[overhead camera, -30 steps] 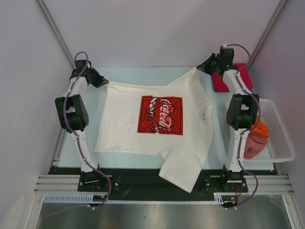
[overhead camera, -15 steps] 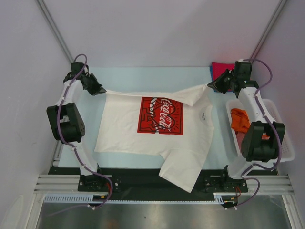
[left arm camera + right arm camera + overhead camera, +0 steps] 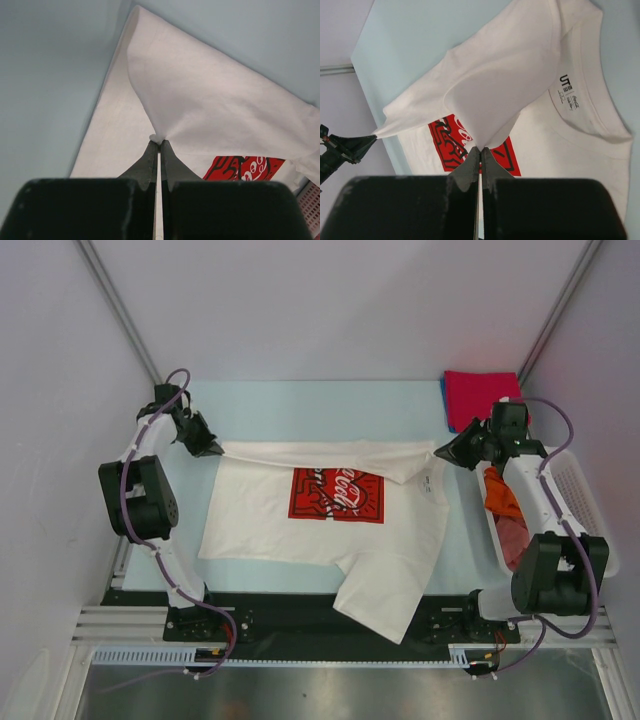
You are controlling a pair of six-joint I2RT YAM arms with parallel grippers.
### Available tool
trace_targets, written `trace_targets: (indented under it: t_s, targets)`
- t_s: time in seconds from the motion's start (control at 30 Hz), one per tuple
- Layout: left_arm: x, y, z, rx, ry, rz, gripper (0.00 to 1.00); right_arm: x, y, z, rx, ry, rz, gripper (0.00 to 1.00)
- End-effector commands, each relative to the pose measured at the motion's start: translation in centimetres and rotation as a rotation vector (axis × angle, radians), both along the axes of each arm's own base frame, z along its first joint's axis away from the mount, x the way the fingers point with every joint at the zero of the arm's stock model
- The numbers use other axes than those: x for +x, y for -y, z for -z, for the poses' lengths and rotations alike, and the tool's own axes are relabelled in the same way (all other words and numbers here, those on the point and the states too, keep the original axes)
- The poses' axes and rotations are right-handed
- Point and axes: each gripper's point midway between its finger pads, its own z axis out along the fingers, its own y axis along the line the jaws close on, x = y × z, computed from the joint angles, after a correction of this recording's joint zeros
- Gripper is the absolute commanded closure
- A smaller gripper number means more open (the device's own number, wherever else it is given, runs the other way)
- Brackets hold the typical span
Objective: Fold and stack the t-shirts
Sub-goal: Fold the tshirt
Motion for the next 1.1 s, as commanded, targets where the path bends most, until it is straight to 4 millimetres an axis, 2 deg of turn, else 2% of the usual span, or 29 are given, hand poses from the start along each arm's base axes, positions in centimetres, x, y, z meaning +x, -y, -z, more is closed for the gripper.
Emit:
trace_targets:
  t_s: [0.0, 0.17, 0.47, 0.83, 1.07]
  targets:
    - [-0.4, -0.7, -0.1, 0.027, 0.003, 0.014, 0.99, -1.3, 0.0, -0.8, -0.019, 0.028, -0.008, 1.00]
    - [-0.6, -0.7, 0.1, 0.031, -0.006, 0.016, 1.00, -2.7, -0.2, 0.1, -0.016, -0.001, -0.004, 1.00]
    - [-0.8, -1.6, 1.1, 0.058, -0.033, 0.021, 1.00, -4.5, -0.7, 0.0, -0.016, -0.002, 0.004, 1.00]
    - [-1.6, -1.6, 2.9, 0.063, -0.083, 0.024, 1.00, -5.5, -0.7, 0.3, -0.034, -0.021, 0.002, 1.00]
    - [-1.4, -1.9, 3.3, 0.072, -0.089, 0.015, 1.00, -6.0, -0.9, 1.6, -0.056, -0.056, -0.005, 1.00]
